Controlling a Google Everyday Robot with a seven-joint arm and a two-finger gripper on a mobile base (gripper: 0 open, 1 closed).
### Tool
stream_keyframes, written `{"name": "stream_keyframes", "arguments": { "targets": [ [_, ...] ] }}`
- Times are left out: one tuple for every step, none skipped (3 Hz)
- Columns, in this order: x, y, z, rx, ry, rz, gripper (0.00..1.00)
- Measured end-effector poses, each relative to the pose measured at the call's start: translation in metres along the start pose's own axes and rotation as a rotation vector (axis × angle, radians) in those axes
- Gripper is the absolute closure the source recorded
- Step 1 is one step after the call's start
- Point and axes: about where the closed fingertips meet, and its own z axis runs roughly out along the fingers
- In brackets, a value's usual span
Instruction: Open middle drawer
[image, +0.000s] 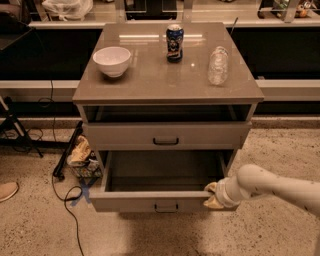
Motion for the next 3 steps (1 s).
{"name": "stream_keyframes", "arguments": {
  "targets": [
    [0.000,0.003,0.000,0.001,-0.002,0.006,1.00],
    [0.000,0.003,-0.001,0.001,-0.002,0.006,1.00],
    [0.001,0.025,0.001,0.008,-0.015,0.046,1.00]
  ]
}}
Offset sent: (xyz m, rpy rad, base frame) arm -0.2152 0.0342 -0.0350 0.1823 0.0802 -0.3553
